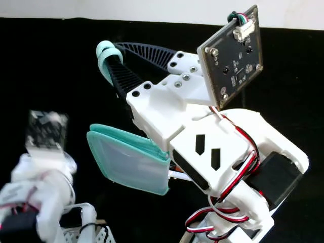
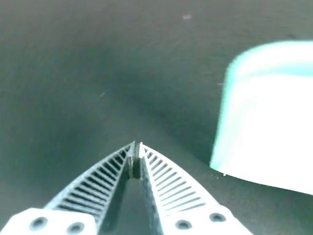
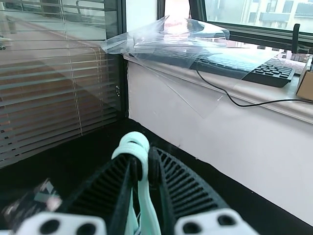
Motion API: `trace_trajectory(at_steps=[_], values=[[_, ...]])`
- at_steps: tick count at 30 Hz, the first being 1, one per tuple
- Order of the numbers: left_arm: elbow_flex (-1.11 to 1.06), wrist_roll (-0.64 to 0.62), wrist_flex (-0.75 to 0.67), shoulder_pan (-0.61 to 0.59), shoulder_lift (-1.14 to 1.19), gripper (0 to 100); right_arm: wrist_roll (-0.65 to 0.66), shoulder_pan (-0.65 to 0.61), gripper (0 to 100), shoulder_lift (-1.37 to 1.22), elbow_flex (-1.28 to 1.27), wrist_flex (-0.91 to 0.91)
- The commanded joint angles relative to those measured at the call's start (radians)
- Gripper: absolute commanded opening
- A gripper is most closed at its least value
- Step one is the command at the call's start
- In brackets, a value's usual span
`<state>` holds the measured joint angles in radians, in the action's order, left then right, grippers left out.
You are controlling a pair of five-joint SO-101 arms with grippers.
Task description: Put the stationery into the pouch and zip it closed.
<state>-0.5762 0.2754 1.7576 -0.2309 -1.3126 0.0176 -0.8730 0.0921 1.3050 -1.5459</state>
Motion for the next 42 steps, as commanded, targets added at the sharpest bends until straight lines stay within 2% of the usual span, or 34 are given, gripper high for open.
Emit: trace_trajectory(at_steps=[1, 3, 11, 15, 24, 33, 37, 42], values=[[-0.054, 0.003, -0.005, 0.173, -0.059, 1, 0.006, 0.010, 0.6, -0.002, 0.008, -0.002], [-0.091, 0.003, -0.052, 0.228, -0.062, 1, 0.006, 0.010, 0.6, -0.002, 0.008, -0.002], [-0.354, 0.003, -0.499, 0.231, -0.062, 1, 0.006, 0.005, 0.6, -0.001, 0.015, -0.004], [-0.441, 0.002, -0.666, 0.232, -0.061, 1, 0.005, 0.004, 0.6, -0.001, 0.015, -0.010], [-0.542, 0.002, -0.878, 0.237, -0.061, 1, 0.008, -0.120, 0.6, -0.002, 0.015, -0.010], [-0.633, 0.000, -1.108, 0.236, -0.050, 1, 0.011, -0.124, 0.6, -0.002, 0.065, -0.007], [-0.607, -0.003, -1.140, 0.239, 0.053, 1, 0.008, -0.127, 0.6, -0.004, 0.134, -0.008], [-0.478, -0.107, -1.180, 0.277, 0.214, 1, 0.006, -0.127, 0.6, -0.004, 0.143, -0.008]])
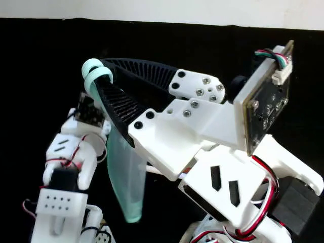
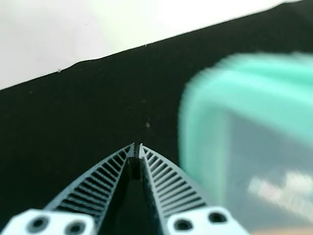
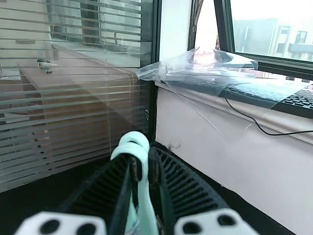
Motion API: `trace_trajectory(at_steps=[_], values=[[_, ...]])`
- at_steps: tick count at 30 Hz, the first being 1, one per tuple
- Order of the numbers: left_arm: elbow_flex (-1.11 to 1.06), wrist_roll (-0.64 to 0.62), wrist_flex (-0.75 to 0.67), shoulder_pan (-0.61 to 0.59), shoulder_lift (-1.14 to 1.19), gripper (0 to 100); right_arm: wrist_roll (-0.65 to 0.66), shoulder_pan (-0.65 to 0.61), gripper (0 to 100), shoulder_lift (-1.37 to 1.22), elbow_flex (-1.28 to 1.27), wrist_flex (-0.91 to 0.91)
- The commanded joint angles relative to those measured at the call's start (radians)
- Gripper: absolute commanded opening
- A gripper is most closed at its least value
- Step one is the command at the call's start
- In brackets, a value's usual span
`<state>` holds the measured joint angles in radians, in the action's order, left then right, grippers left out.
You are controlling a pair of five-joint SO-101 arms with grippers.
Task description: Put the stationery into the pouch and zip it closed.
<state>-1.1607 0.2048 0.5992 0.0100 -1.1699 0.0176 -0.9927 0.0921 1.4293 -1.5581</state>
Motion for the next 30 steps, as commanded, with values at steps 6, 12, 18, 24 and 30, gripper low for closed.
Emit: trace_trajectory(at_steps=[6, 12, 18, 24, 30], values=[[0.217, -0.100, -0.002, 0.143, 0.228, 1, 0.009, -0.007, 0.6, -0.004, 0.021, 0.030], [0.266, -0.147, -0.006, 0.315, 0.346, 1, 0.009, -0.007, 0.6, -0.005, 0.022, 0.033], [0.384, -0.155, -0.006, 0.392, 0.476, 1, 0.011, -0.004, 0.6, -0.005, 0.022, 0.067], [0.467, -0.155, -0.006, 0.458, 0.559, 1, 0.068, -0.004, 0.6, -0.005, 0.022, 0.074], [0.501, -0.155, -0.006, 0.549, 0.618, 1, 0.072, 0.008, 0.6, -0.004, 0.022, 0.053]])
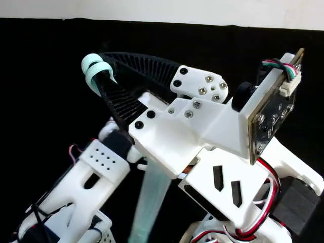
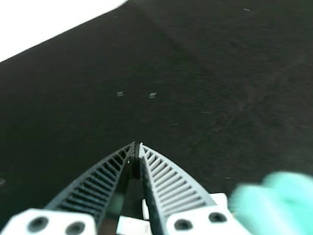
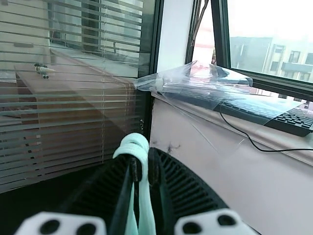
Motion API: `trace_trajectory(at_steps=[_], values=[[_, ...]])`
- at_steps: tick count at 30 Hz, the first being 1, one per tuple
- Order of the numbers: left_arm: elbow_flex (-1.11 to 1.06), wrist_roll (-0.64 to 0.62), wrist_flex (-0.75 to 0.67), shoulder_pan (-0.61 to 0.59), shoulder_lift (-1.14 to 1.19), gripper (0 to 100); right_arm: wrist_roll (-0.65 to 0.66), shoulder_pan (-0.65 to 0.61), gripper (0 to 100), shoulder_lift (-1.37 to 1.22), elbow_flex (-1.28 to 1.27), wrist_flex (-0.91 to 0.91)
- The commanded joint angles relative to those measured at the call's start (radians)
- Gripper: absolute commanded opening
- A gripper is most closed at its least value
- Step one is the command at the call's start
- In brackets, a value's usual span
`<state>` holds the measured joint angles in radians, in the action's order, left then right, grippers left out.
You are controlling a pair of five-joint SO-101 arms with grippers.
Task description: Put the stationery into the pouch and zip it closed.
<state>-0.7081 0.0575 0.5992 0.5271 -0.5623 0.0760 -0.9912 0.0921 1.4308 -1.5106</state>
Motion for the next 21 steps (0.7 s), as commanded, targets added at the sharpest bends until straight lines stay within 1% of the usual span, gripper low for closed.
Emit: trace_trajectory(at_steps=[1, 6, 11, 16, 19, 21], values=[[0.048, -0.008, -0.008, 0.031, 0.021, 1, 0.014, 0.019, 0.6, -0.004, 0.021, -0.004], [0.048, -0.003, -0.005, 0.010, 0.050, 1, 0.011, 0.070, 0.6, -0.001, 0.021, -0.035], [0.045, -0.003, -0.002, -0.111, 0.050, 1, 0.009, 0.087, 0.6, -0.001, 0.021, -0.079], [0.041, -0.003, 0.000, -0.242, 0.056, 1, 0.006, 0.085, 0.6, -0.001, 0.021, -0.087], [0.047, -0.003, 0.000, -0.300, 0.050, 1, -0.055, 0.085, 0.6, -0.002, 0.021, -0.102], [0.048, -0.003, 0.000, -0.335, 0.050, 1, -0.074, 0.085, 0.6, -0.002, 0.021, -0.108]])
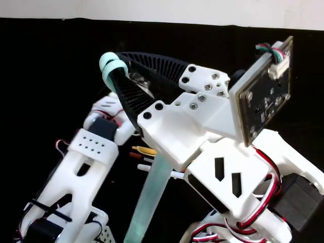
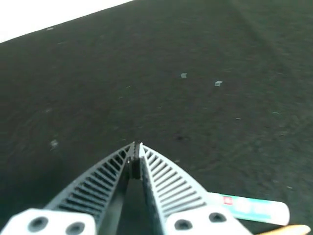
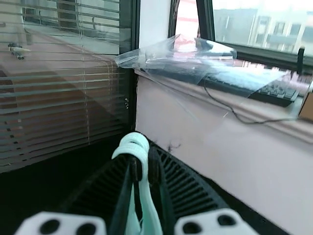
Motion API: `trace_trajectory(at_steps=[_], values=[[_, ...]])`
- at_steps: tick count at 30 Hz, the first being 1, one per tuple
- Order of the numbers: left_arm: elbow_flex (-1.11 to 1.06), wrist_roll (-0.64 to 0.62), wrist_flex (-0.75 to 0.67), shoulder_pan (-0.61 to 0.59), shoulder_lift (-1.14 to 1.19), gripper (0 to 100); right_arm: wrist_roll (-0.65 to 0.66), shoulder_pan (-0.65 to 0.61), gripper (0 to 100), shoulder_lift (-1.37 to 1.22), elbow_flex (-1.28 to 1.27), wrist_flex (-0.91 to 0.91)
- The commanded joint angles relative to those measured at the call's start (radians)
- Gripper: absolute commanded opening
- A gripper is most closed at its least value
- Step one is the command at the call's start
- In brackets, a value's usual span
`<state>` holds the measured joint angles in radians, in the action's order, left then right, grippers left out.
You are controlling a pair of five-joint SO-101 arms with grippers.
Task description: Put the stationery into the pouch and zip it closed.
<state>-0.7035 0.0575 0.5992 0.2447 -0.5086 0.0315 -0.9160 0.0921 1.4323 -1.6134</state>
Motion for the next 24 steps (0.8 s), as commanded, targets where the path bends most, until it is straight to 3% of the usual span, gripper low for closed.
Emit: trace_trajectory(at_steps=[1, 10, 16, 19, 21, 24], values=[[0.044, -0.003, 0.000, -0.068, -0.004, 1, -0.032, 0.010, 0.6, -0.002, 0.019, -0.005], [0.042, -0.006, 0.049, -0.182, -0.050, 1, -0.035, 0.008, 0.6, -0.002, 0.019, 0.002], [0.036, -0.003, 0.069, -0.120, -0.101, 1, -0.035, 0.001, 0.6, -0.002, 0.021, 0.036], [0.036, -0.003, -0.032, -0.104, -0.019, 1, -0.031, -0.007, 0.6, -0.002, 0.021, 0.096], [0.054, -0.008, -0.089, -0.104, 0.048, 1, 0.012, -0.002, 0.6, -0.004, 0.012, 0.122], [0.133, -0.008, -0.052, -0.102, 0.101, 1, 0.089, 0.007, 0.6, -0.013, 0.016, 0.148]])
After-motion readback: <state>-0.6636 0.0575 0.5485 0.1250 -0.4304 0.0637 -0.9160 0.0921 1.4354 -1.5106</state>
